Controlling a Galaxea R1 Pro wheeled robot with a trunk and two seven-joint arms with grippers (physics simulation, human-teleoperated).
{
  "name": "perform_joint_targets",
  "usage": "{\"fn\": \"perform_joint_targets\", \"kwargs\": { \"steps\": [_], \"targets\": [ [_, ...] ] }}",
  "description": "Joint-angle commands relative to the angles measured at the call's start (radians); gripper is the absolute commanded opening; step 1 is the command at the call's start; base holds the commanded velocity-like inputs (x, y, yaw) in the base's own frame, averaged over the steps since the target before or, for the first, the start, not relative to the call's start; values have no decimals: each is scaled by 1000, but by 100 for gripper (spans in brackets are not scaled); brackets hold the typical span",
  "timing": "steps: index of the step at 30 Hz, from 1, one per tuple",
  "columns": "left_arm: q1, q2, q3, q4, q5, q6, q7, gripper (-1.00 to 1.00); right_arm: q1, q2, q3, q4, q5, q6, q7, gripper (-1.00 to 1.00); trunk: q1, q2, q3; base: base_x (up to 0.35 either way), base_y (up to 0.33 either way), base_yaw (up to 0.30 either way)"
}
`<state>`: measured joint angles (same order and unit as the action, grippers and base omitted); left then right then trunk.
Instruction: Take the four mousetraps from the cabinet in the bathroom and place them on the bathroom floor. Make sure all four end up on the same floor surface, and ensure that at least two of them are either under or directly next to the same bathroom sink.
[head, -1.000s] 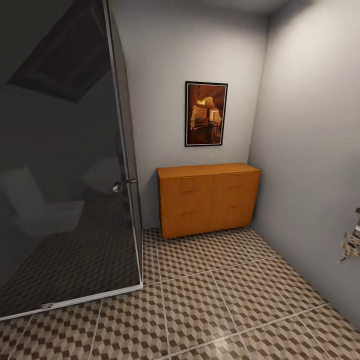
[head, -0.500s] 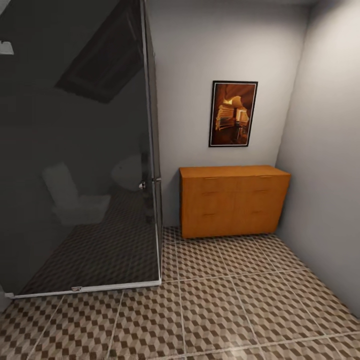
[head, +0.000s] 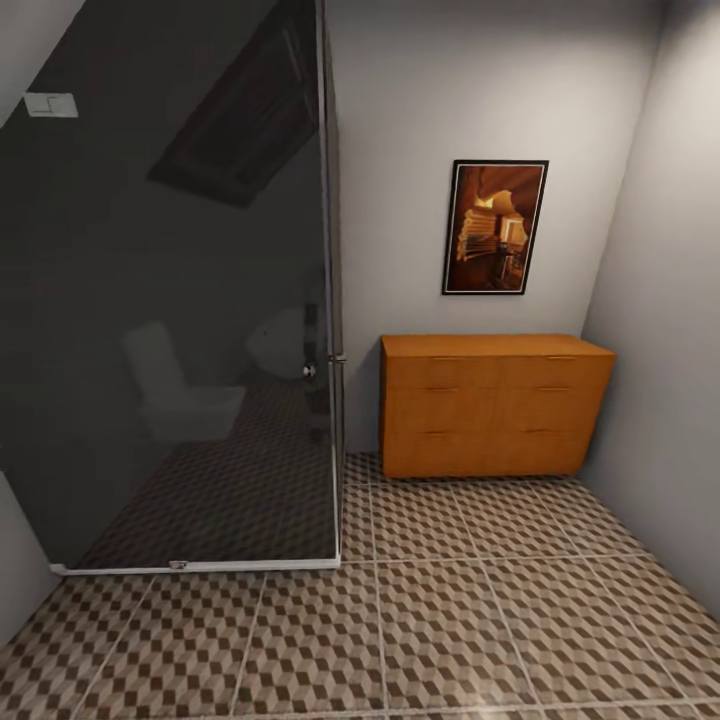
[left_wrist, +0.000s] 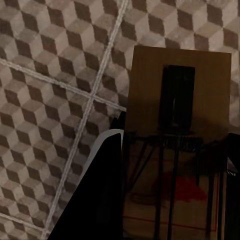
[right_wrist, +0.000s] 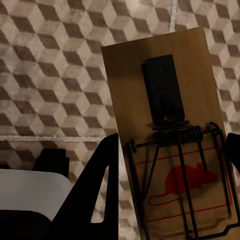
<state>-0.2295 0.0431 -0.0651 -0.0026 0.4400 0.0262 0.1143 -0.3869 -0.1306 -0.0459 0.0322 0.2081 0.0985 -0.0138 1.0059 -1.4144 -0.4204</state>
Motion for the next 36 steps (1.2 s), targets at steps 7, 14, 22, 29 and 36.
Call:
{"fn": "perform_joint_targets", "kwargs": {
  "steps": [7,14,22,29,36],
  "targets": [
    [-1,-1,-7,-1,12,-26,7,-100,-1,0,-5,2,8,0,-3,-100,0,-1,-1,0,0,219],
    [-1,-6,-7,0,12,-44,7,-100,-1,0,-4,2,8,0,-5,-100,0,-1,-1,0,0,280],
    [-1,-24,-6,1,11,-46,7,-100,-1,8,-3,3,12,0,-5,-100,0,-1,-1,0,0,285],
    [-1,-32,-6,1,11,-47,7,-100,1,15,-3,2,13,-1,-5,-100,0,-1,-1,0,0,287],
    [-1,-34,-5,1,12,-47,7,-100,5,16,-2,2,18,-1,-5,-100,0,-1,-1,0,0,288]
  ]
}}
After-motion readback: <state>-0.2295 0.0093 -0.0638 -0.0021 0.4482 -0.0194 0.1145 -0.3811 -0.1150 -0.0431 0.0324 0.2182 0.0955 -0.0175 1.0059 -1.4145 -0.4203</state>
